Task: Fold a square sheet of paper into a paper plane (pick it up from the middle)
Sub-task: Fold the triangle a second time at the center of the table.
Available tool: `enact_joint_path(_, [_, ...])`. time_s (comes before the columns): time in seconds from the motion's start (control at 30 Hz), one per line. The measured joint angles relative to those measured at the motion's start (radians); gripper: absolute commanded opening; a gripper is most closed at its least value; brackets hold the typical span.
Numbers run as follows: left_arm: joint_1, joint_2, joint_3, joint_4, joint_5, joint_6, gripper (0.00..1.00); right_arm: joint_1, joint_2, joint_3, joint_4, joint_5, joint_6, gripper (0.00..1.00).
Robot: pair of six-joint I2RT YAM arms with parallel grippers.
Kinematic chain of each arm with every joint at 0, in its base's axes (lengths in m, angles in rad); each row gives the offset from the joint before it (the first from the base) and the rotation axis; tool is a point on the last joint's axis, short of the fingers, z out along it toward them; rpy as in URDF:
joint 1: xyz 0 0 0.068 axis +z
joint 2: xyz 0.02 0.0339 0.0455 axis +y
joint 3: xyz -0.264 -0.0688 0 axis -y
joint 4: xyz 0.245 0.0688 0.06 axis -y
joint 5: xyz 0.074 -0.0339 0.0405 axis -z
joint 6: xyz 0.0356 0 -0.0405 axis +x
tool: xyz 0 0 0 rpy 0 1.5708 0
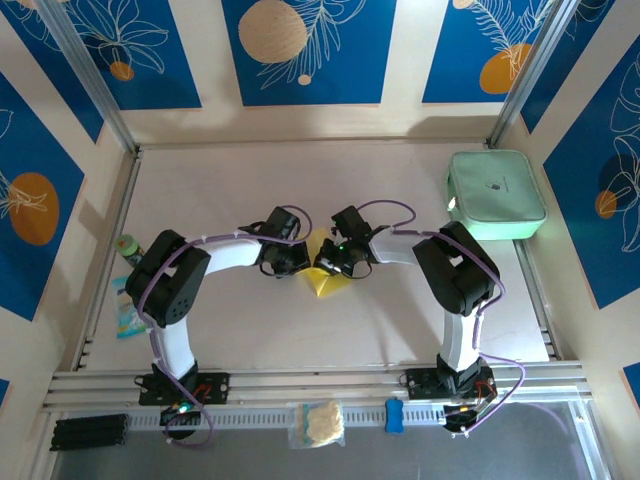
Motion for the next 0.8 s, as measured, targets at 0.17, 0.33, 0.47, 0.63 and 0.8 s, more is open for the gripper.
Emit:
enact_joint_path(0.17, [-0.003,0.003,0.010,-0.015,-0.011,0.028,0.00,-0.008,-0.076,-0.011,-0.011,0.014,-0.041,0.06])
enact_joint_path(0.33, [-0.004,0.015,0.036,-0.047,-0.018,0.060,0.00,-0.026,-0.106,-0.026,0.001,0.020,-0.102,0.06])
enact_joint_path(0.47, [-0.004,0.027,0.061,-0.071,-0.022,0.089,0.00,-0.037,-0.094,-0.039,-0.004,0.019,-0.136,0.05])
enact_joint_path(0.63, [-0.004,0.044,0.089,-0.098,-0.023,0.127,0.00,-0.042,-0.066,-0.039,0.000,0.018,-0.158,0.05])
enact_joint_path(0.8, [-0.004,0.055,0.108,-0.114,-0.024,0.153,0.00,-0.042,-0.040,-0.039,0.001,0.021,-0.161,0.05])
